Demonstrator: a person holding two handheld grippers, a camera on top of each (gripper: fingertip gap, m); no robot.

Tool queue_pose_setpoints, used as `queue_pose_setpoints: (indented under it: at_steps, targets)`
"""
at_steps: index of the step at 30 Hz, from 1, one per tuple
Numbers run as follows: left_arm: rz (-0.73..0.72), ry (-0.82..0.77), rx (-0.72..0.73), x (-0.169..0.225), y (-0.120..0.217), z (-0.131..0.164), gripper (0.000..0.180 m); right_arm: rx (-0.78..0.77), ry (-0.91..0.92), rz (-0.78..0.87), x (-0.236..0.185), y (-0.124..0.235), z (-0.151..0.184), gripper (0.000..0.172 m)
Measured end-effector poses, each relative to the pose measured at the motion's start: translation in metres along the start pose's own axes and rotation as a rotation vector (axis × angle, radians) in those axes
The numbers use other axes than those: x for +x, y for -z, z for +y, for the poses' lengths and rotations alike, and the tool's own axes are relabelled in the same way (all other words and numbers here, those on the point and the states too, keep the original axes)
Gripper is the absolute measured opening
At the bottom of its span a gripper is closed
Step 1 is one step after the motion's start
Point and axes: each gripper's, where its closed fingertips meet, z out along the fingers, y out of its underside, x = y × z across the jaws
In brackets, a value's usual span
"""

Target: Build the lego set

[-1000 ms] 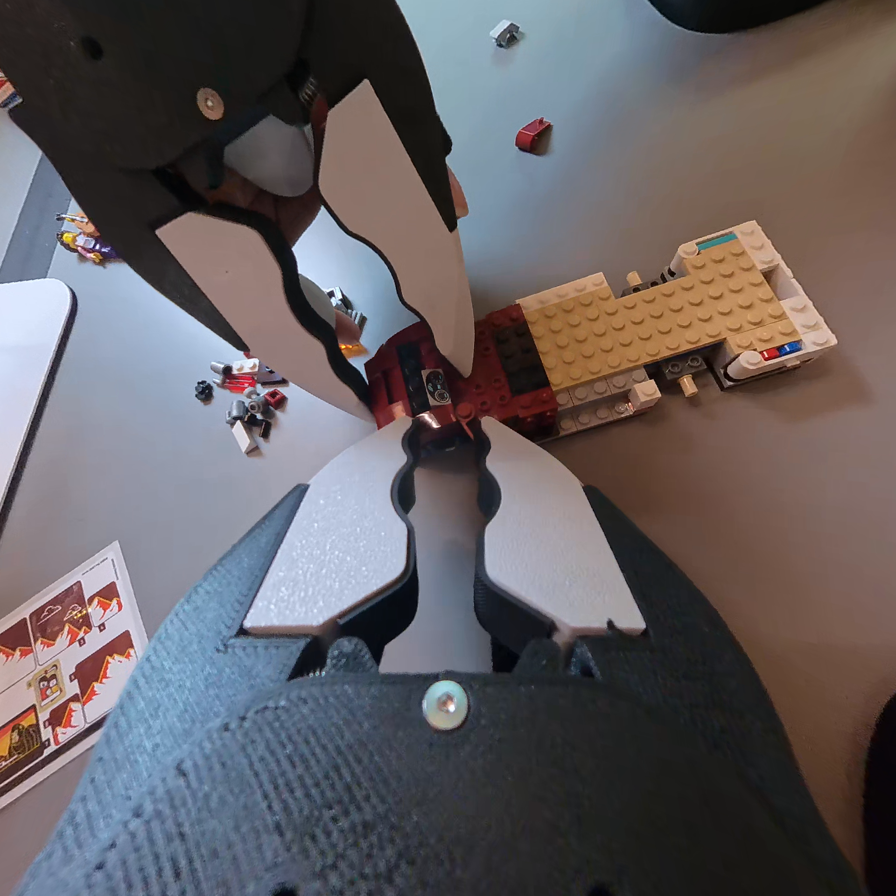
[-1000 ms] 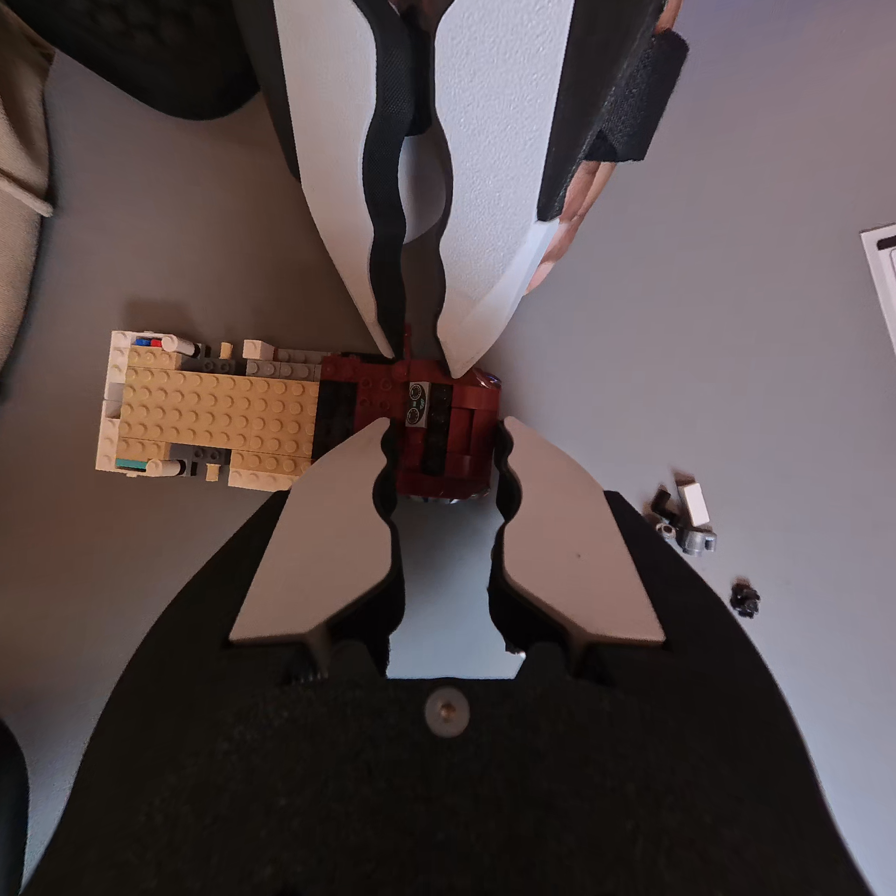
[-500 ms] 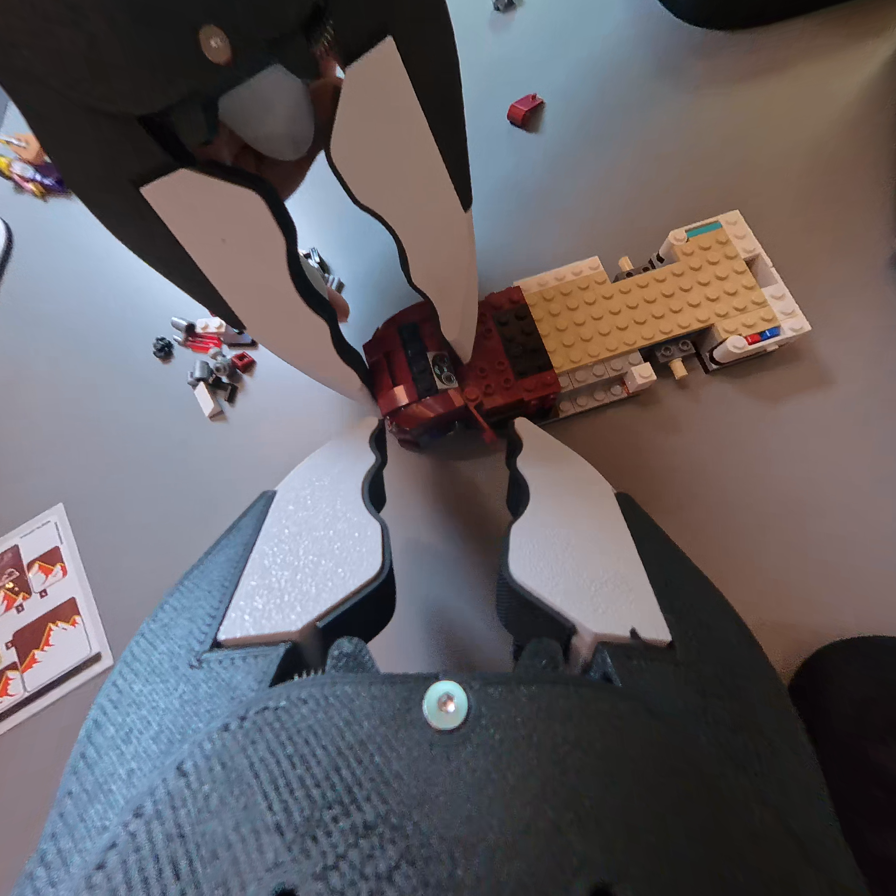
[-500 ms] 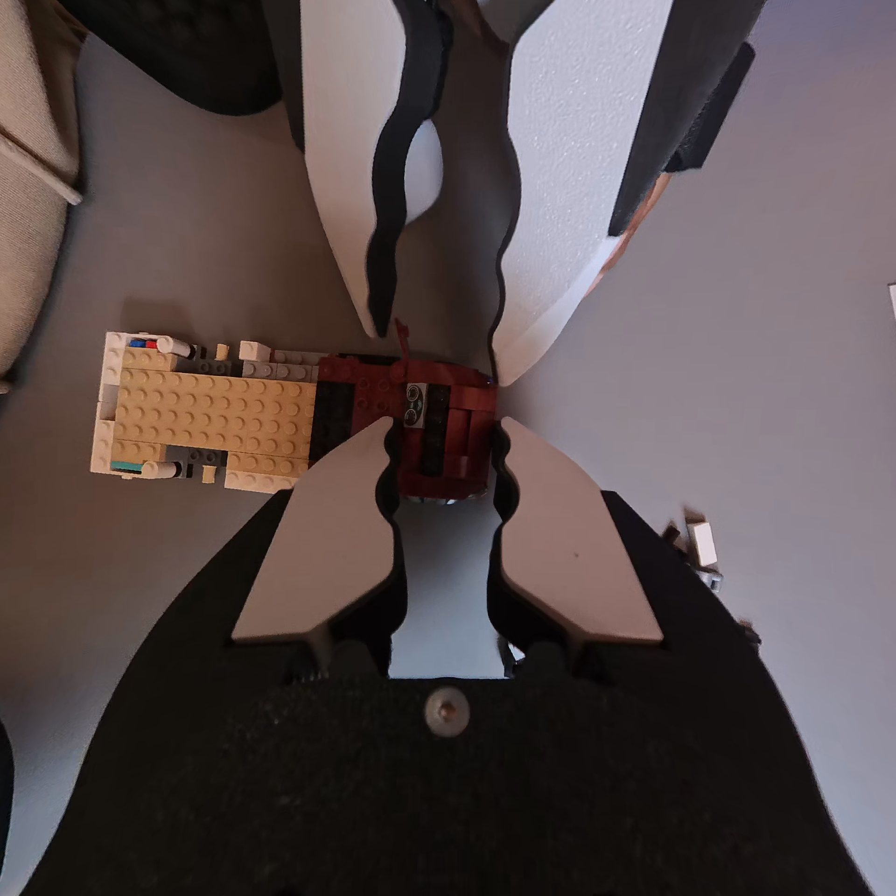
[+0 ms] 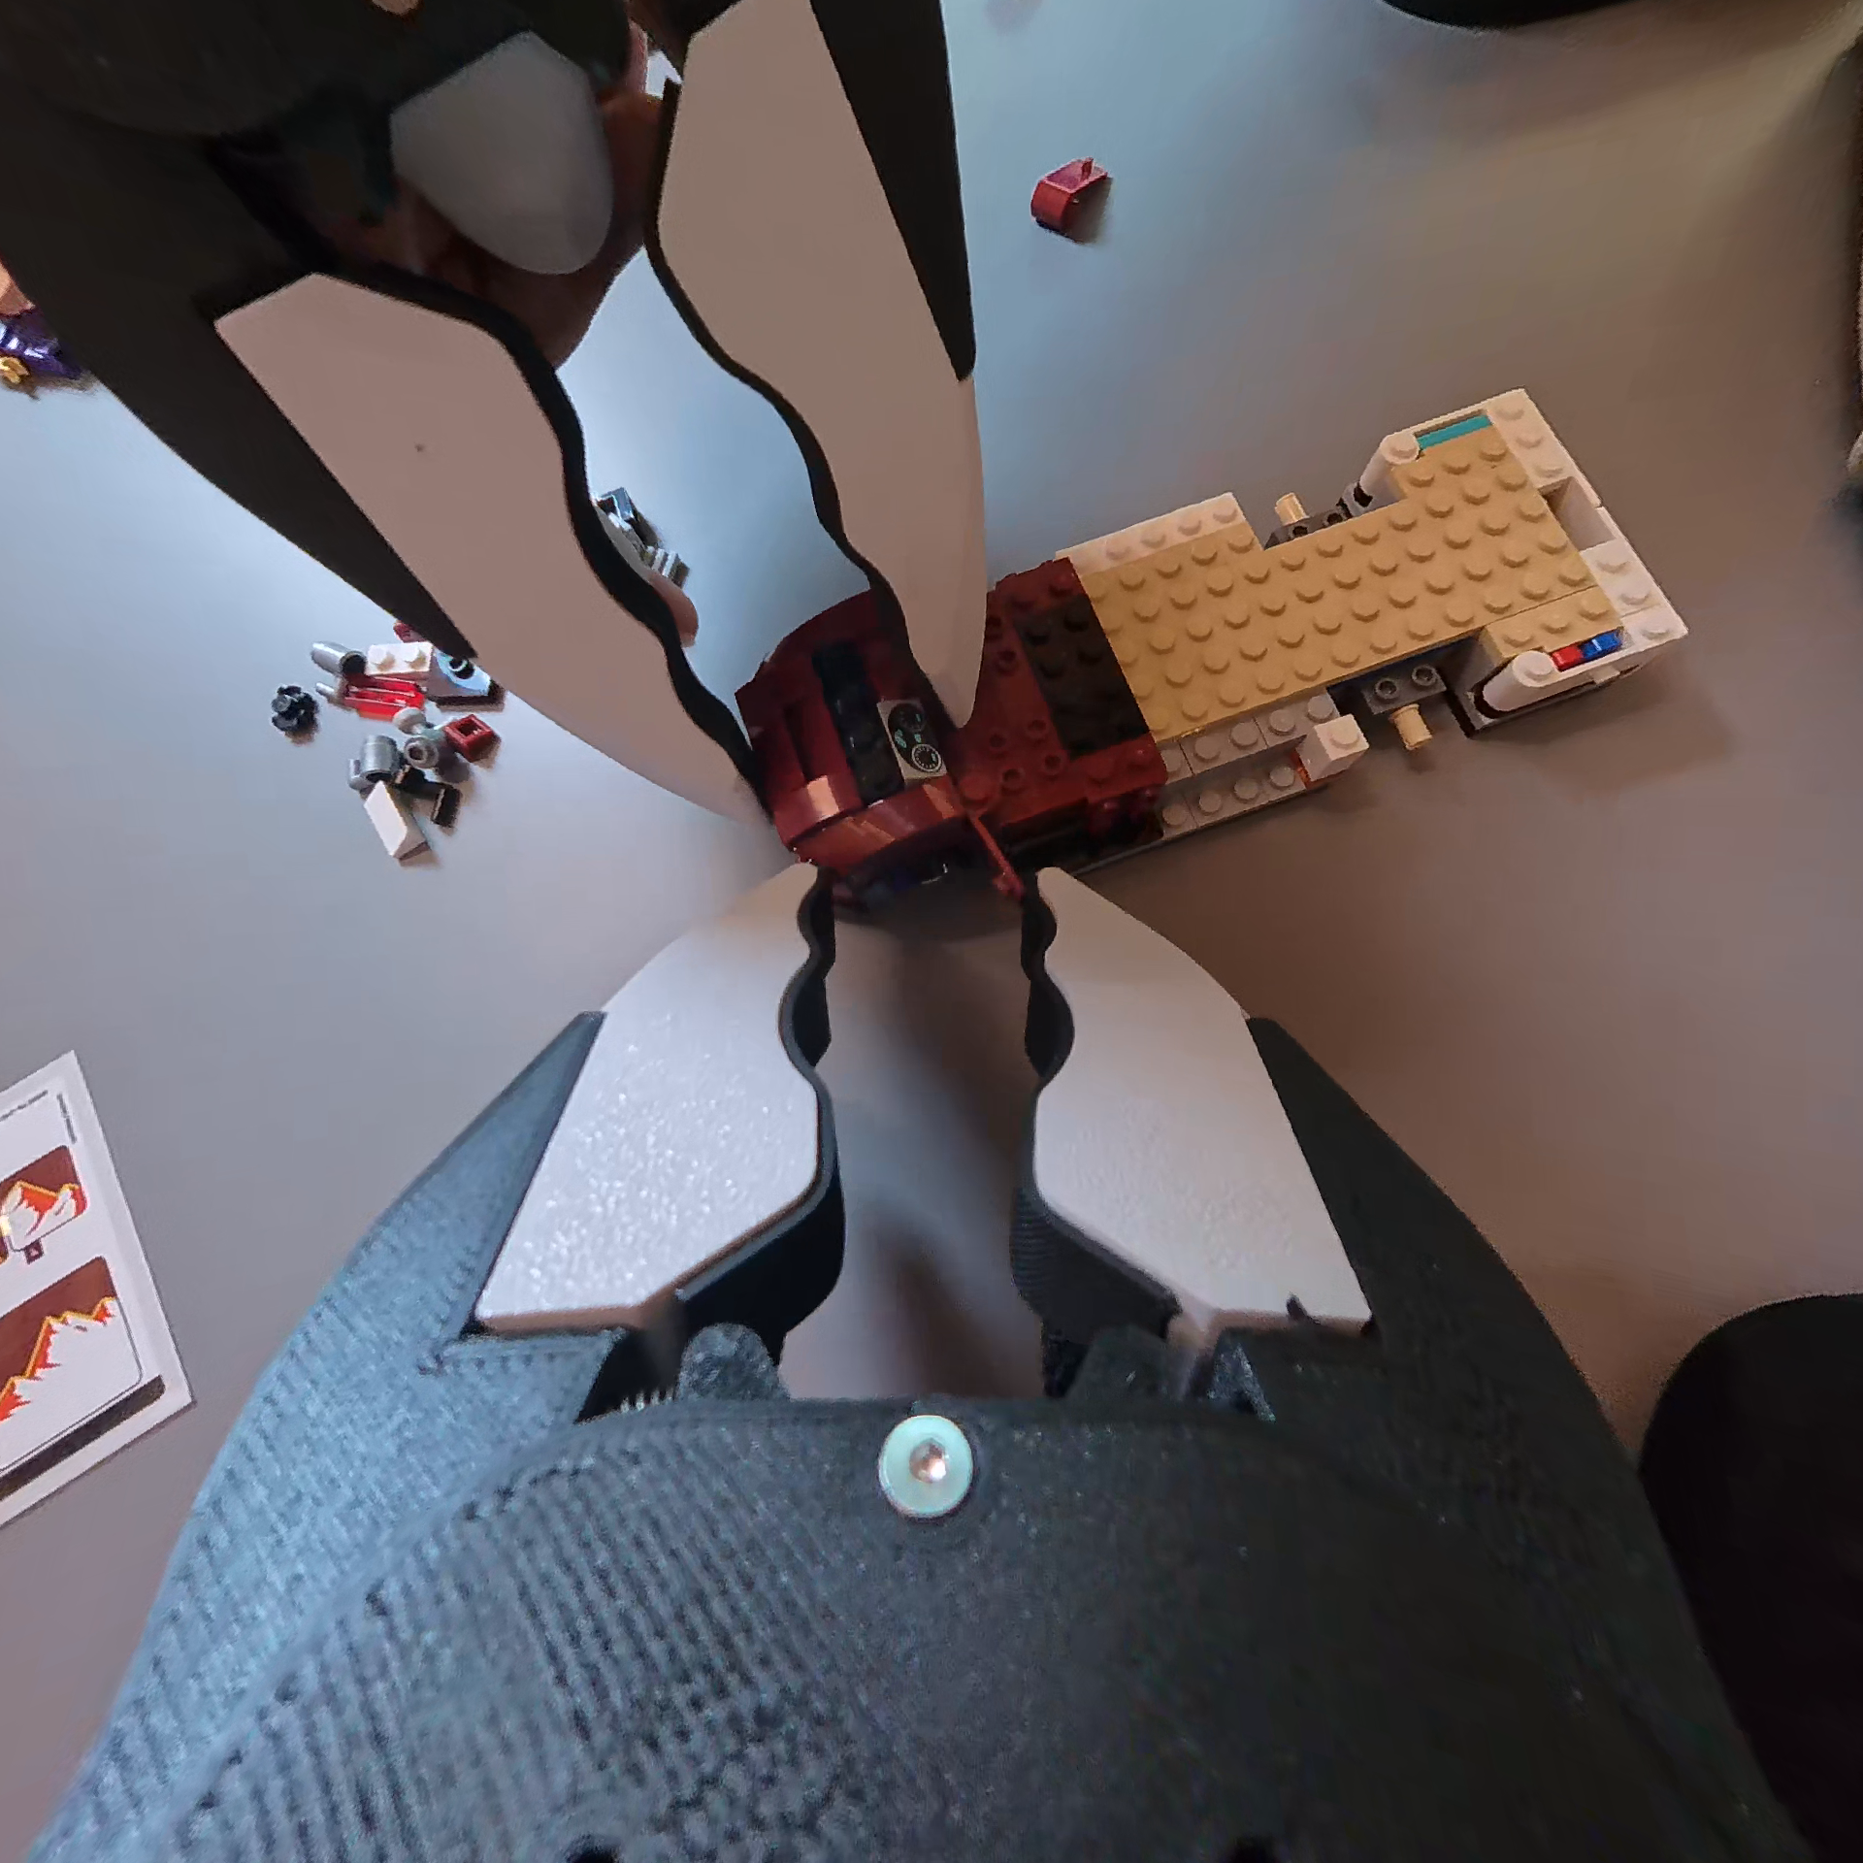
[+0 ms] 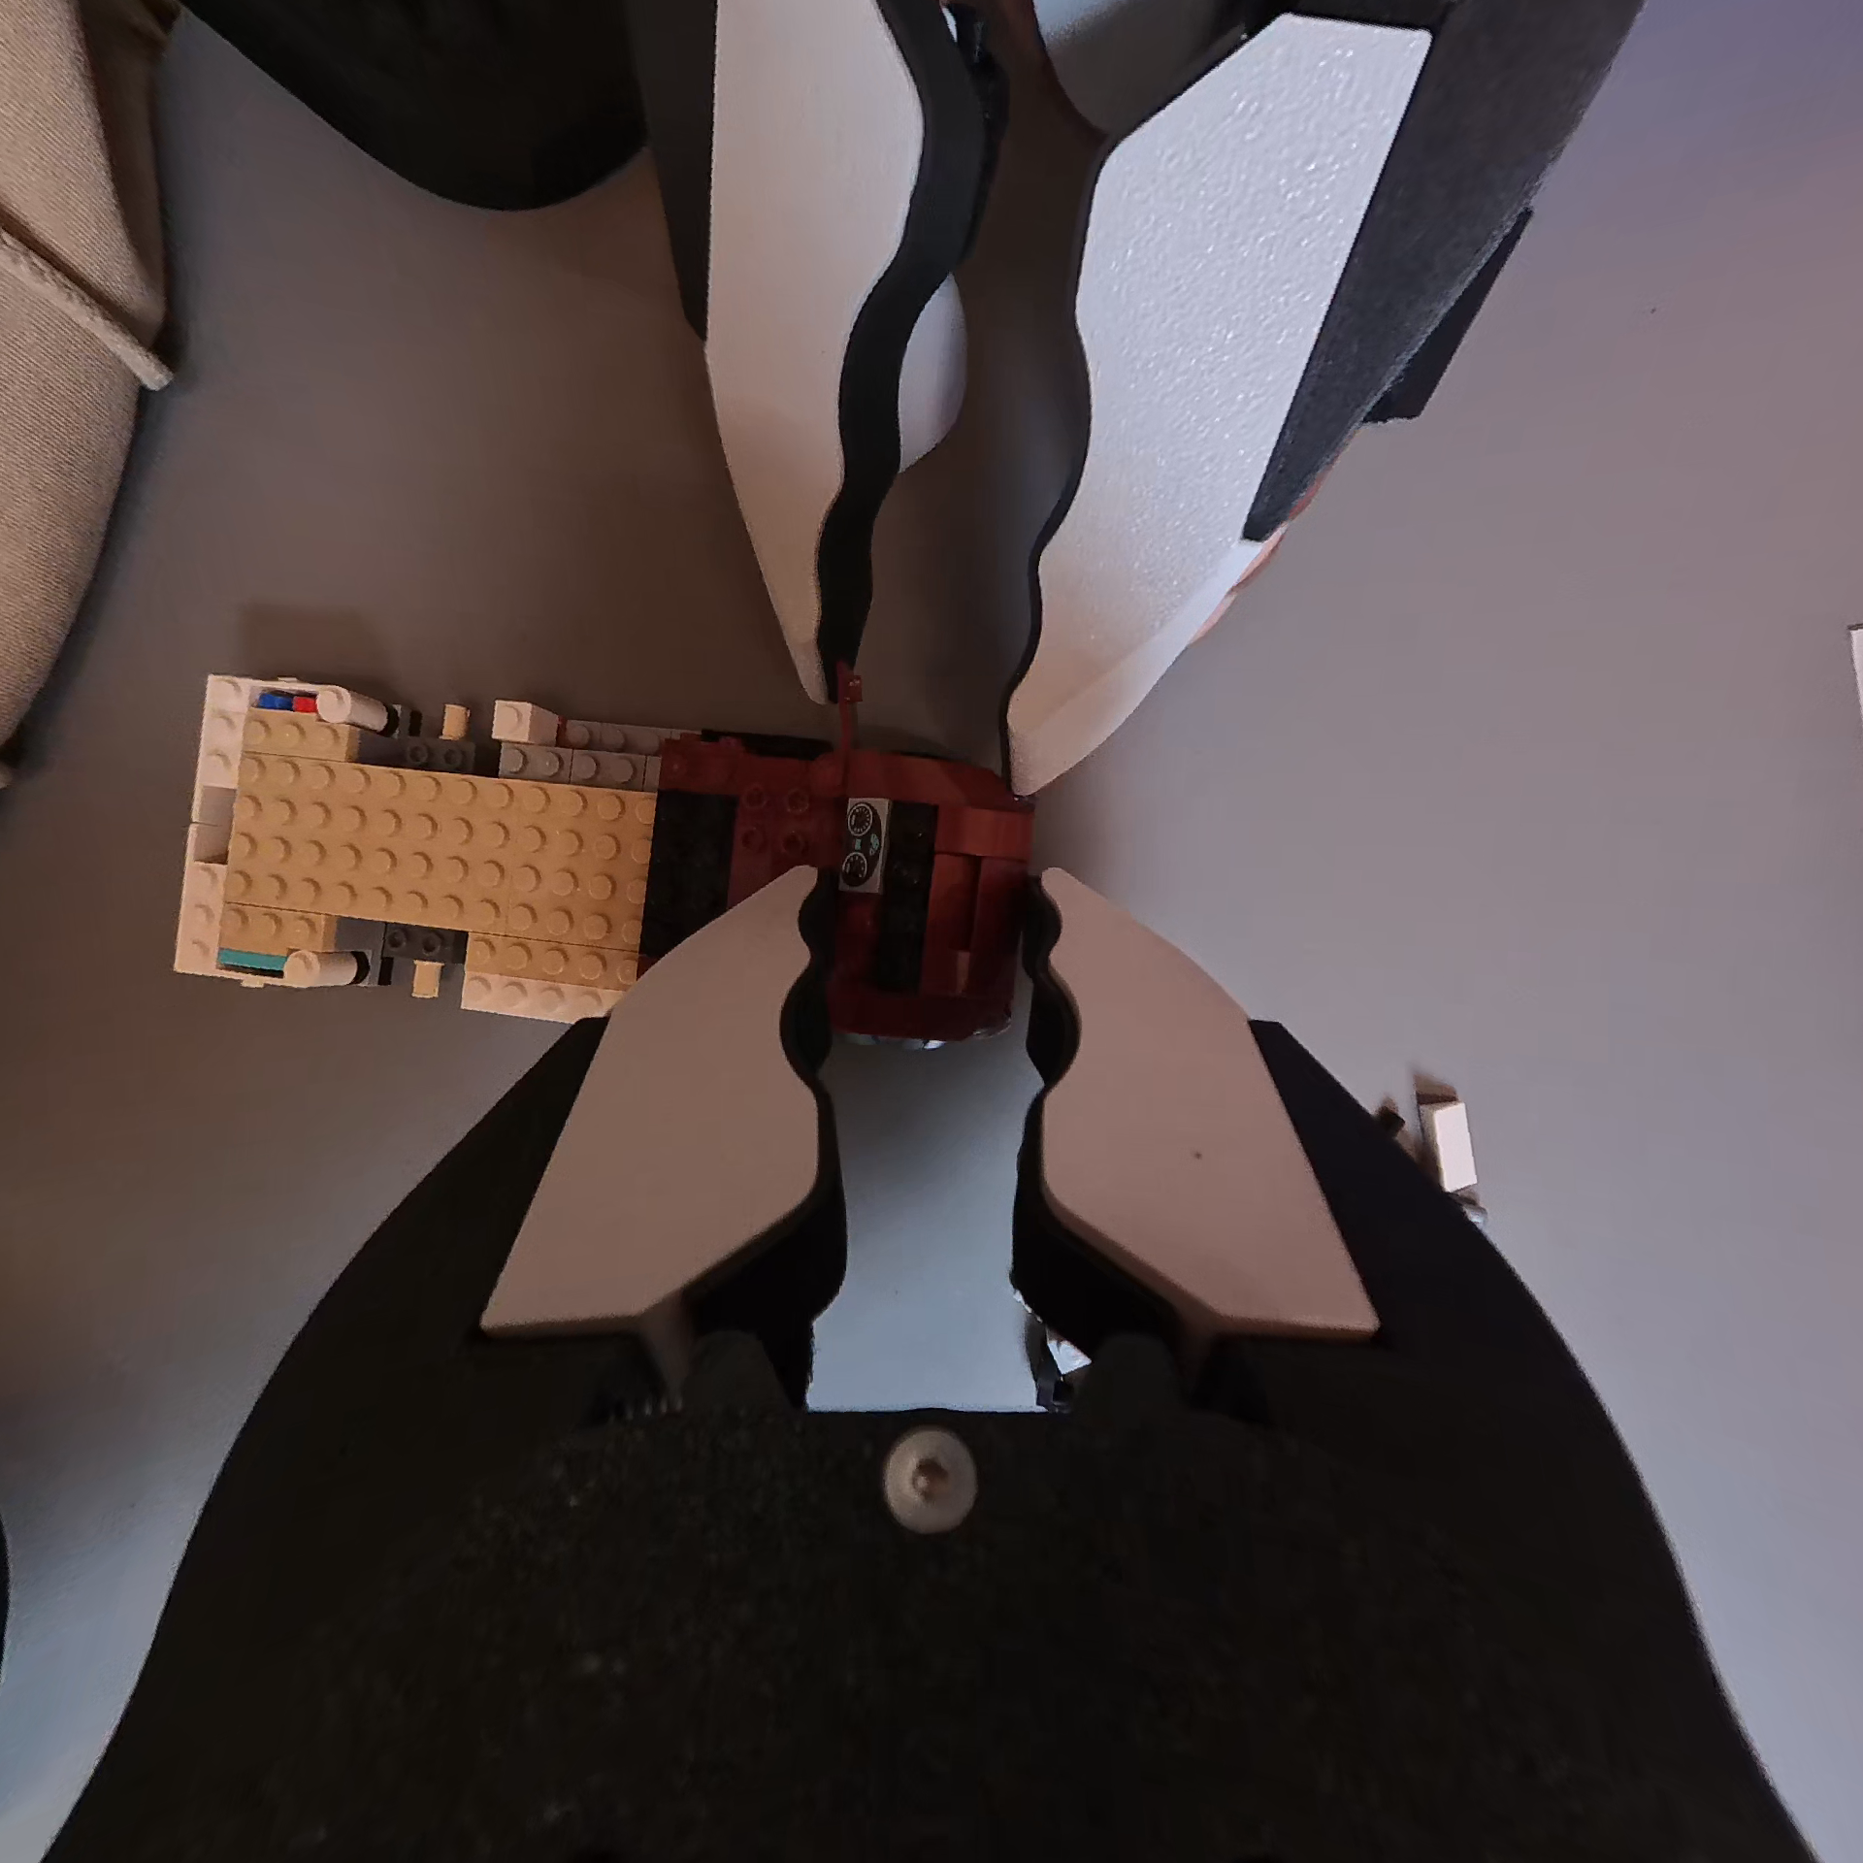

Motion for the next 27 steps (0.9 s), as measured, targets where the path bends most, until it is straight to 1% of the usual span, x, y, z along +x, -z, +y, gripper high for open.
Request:
queue_pose_setpoints:
  at_steps: [9,20,23,25,27]
  targets:
    - [0.013,-0.002,0.037,-0.0008,0.0003,0.0006,0.030,-0.002,0.007,-0.005,-0.0006,-0.0006,-0.0002,0.036]
    - [0.017,0.004,0.048,0.0004,0.0005,0.0000,0.031,-0.010,0.007,-0.003,-0.0008,-0.0010,-0.0004,0.036]
    - [0.026,0.025,0.054,0.0009,0.0009,0.0001,0.045,-0.018,0.015,0.010,-0.0004,-0.0010,-0.0016,0.036]
    - [0.027,0.030,0.063,0.0018,0.0009,-0.0015,0.051,-0.023,0.005,0.020,0.0009,0.0007,-0.0009,0.041]
    - [0.025,0.037,0.073,0.0023,0.0011,-0.0036,0.053,0.016,-0.018,0.019,0.0004,0.0071,-0.0049,0.048]
